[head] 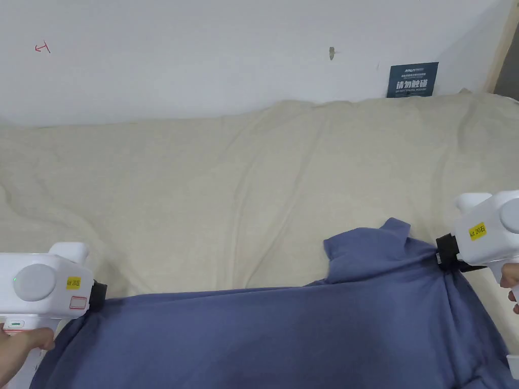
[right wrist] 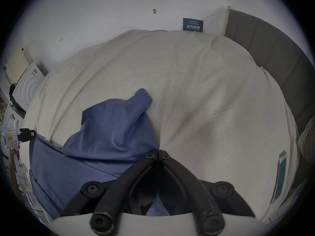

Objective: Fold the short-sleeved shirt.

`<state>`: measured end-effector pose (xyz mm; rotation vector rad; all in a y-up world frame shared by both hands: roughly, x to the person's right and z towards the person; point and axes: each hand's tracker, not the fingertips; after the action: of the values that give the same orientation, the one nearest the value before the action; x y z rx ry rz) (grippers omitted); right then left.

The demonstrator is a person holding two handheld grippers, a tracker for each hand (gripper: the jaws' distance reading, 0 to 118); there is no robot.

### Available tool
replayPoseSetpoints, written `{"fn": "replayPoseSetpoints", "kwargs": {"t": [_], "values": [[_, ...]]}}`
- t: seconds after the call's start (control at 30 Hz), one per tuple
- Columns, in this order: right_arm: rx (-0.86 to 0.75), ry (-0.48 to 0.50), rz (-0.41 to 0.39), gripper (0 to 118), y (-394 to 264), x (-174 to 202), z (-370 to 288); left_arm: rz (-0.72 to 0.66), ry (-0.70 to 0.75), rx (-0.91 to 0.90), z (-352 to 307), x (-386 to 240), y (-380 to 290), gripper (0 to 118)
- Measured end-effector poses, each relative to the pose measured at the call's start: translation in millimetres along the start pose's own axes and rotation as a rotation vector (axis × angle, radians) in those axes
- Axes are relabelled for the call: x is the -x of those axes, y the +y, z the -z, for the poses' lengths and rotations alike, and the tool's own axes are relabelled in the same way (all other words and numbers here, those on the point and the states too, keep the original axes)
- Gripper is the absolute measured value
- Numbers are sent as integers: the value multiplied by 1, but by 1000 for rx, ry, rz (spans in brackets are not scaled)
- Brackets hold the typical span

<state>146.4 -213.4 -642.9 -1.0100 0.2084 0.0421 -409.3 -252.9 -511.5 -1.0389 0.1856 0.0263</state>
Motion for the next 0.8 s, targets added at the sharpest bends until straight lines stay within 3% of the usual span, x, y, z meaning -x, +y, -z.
{"fn": "replayPoseSetpoints", "kwargs": {"t": [0.1,0.3,0.43,0.6,0.8], "values": [[-21,25,11,0,-1,-2,-12,-59,-33,-77,-24,2,-3,1],[-89,59,-69,0,-16,-1,-81,-53,-30,-190,-88,12,-11,1],[-145,76,-75,0,-37,-7,-126,-72,-54,-277,-138,19,-35,1],[-175,106,-92,0,-100,-18,-170,-74,-69,-312,-183,24,-98,1],[-88,136,-79,0,-206,-28,-179,-70,-84,-196,-187,19,-189,1]]}}
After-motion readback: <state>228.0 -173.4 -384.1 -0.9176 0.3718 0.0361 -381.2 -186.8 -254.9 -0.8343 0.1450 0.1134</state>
